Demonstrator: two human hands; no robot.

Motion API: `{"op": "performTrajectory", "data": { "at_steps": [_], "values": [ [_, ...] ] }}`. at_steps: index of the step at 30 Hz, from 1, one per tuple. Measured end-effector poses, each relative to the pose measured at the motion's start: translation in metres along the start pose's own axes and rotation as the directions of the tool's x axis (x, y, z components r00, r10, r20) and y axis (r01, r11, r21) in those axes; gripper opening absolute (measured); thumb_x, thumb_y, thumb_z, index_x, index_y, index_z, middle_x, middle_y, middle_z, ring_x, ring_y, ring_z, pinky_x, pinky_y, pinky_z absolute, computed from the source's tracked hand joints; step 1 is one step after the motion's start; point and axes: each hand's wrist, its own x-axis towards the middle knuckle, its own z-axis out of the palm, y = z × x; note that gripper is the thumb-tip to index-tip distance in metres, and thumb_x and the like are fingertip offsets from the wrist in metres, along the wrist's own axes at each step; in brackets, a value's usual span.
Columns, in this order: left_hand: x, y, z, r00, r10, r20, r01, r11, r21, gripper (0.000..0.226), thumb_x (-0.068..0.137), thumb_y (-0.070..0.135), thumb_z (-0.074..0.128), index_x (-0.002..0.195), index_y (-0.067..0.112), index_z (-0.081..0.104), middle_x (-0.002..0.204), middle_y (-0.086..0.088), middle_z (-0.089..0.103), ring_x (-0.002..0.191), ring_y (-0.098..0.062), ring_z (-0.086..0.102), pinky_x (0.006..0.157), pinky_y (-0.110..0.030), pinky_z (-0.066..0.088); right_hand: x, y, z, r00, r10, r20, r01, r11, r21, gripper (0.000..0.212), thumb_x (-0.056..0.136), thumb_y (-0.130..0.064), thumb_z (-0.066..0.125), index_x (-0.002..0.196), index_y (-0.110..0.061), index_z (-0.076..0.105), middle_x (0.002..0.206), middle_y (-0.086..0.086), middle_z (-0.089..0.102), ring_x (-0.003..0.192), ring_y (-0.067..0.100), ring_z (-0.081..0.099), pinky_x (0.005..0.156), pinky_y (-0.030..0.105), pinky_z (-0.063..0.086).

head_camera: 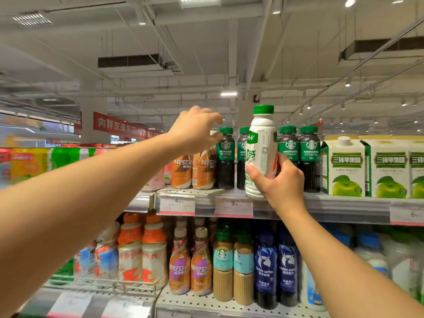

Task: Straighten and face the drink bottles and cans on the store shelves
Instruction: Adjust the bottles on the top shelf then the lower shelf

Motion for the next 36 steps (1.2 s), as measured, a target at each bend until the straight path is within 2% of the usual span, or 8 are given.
{"op": "performTrajectory", "data": {
  "at_steps": [6,13,17,19,22,26,31,36],
  "values": [
    [-0.095,0.003,-0.037,0.988,0.145,0.057,-0.154,0.965,0.213,0.037,0.096,0.040,0.057,0.129,0.026,0.061,0.122,-0.001,0.065,0.112,-0.028,0.055,0.098,-0.046,0.044,-0.002,-0.008,-0.005,0.997,0.043,0.063,-0.043,0.999,-0.007,0.074,0.069,-0.076,0.063,0.119,-0.022,0.065,0.107,0.001,0.074,0.094,0.018,0.069,0.078,0.030,0.056],
    [-0.195,0.004,-0.074,0.965,0.009,0.260,-0.065,0.976,0.206,0.035,0.093,0.045,0.062,0.124,0.030,0.065,0.125,0.005,0.067,0.115,-0.023,0.057,0.098,-0.046,0.048,-0.029,-0.035,-0.020,0.982,0.098,0.160,-0.121,0.983,0.139,0.060,0.081,-0.052,0.079,0.128,-0.021,0.058,0.108,-0.007,0.070,0.096,0.013,0.069,0.086,0.035,0.059],
    [-0.232,0.020,-0.072,0.930,-0.127,0.344,0.188,0.971,-0.149,0.044,0.092,0.049,0.065,0.131,0.028,0.062,0.128,0.008,0.067,0.115,-0.012,0.060,0.097,-0.034,0.051,-0.093,-0.071,-0.021,0.946,0.057,0.318,-0.142,0.958,0.248,0.058,0.075,-0.056,0.083,0.120,-0.030,0.057,0.102,-0.021,0.067,0.094,-0.003,0.066,0.082,0.028,0.059],
    [-0.243,0.030,-0.067,0.903,-0.190,0.385,0.356,0.833,-0.424,0.062,0.085,0.064,0.066,0.138,0.033,0.054,0.132,0.009,0.064,0.117,-0.008,0.061,0.096,-0.031,0.051,-0.124,-0.089,-0.018,0.915,0.030,0.403,-0.122,0.971,0.205,0.060,0.071,-0.063,0.082,0.117,-0.035,0.057,0.100,-0.020,0.068,0.091,0.000,0.066,0.079,0.029,0.059],
    [-0.253,0.042,-0.052,0.885,-0.183,0.428,0.454,0.542,-0.707,0.080,0.072,0.074,0.073,0.139,0.039,0.049,0.130,0.009,0.066,0.118,-0.012,0.065,0.100,-0.044,0.053,-0.161,-0.111,-0.010,0.872,0.033,0.488,-0.096,0.990,0.106,0.063,0.065,-0.074,0.076,0.115,-0.040,0.056,0.098,-0.016,0.068,0.090,0.010,0.066,0.075,0.032,0.058],
    [-0.250,0.045,-0.030,0.886,-0.259,0.386,0.461,0.392,-0.796,0.072,0.067,0.064,0.082,0.126,0.028,0.060,0.114,0.006,0.074,0.105,-0.013,0.071,0.095,-0.044,0.056,-0.174,-0.126,0.007,0.822,0.086,0.563,-0.154,0.985,0.075,0.066,0.064,-0.076,0.078,0.111,-0.036,0.055,0.097,-0.014,0.069,0.090,0.007,0.065,0.077,0.030,0.057],
    [-0.237,0.012,-0.005,0.875,-0.351,0.332,0.466,0.429,-0.774,0.050,0.077,0.056,0.081,0.119,0.034,0.064,0.104,0.012,0.075,0.095,-0.006,0.071,0.081,-0.036,0.058,-0.121,-0.123,0.007,0.650,0.063,0.758,-0.038,0.998,-0.049,0.060,0.077,-0.077,0.063,0.114,-0.029,0.068,0.099,-0.009,0.073,0.092,0.010,0.068,0.087,0.042,0.058],
    [-0.223,-0.031,0.018,0.898,-0.377,0.227,0.412,0.539,-0.734,0.055,0.072,0.060,0.077,0.119,0.036,0.063,0.108,0.017,0.071,0.099,-0.002,0.066,0.087,-0.035,0.055,-0.029,-0.109,0.003,0.898,-0.024,0.440,0.141,0.961,-0.237,0.027,0.087,-0.053,0.067,0.098,-0.028,0.072,0.090,-0.012,0.072,0.088,0.013,0.067,0.085,0.038,0.056]
  ]
}}
